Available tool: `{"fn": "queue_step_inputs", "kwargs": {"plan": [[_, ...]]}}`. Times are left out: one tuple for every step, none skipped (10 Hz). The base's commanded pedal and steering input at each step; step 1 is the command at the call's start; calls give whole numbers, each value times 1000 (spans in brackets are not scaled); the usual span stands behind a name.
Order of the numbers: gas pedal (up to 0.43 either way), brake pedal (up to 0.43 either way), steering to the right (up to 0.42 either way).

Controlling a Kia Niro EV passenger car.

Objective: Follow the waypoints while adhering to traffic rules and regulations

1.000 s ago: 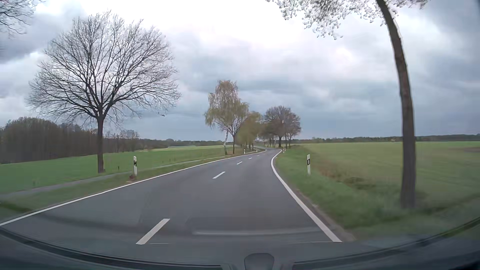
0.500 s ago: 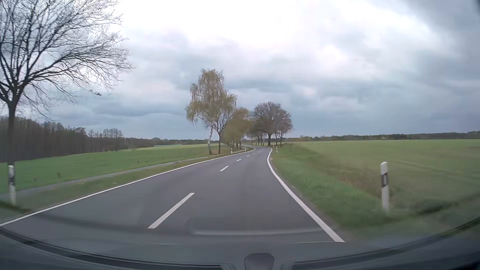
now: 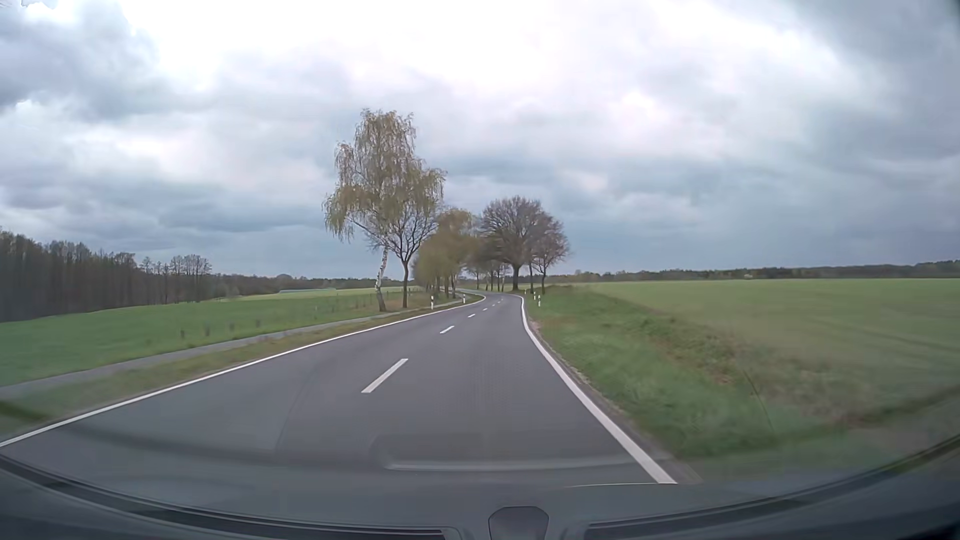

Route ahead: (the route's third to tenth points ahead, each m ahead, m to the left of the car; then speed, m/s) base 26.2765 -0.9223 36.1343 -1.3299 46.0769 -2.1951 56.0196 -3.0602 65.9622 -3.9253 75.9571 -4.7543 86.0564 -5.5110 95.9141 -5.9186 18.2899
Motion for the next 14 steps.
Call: {"fn": "queue_step_inputs", "kwargs": {"plan": [[260,0,20],[260,0,16],[260,0,14],[260,0,14],[260,0,13],[260,0,12],[260,0,5],[260,0,4],[260,0,4],[260,0,4],[260,0,4],[260,0,4],[260,0,6],[260,0,7]]}}
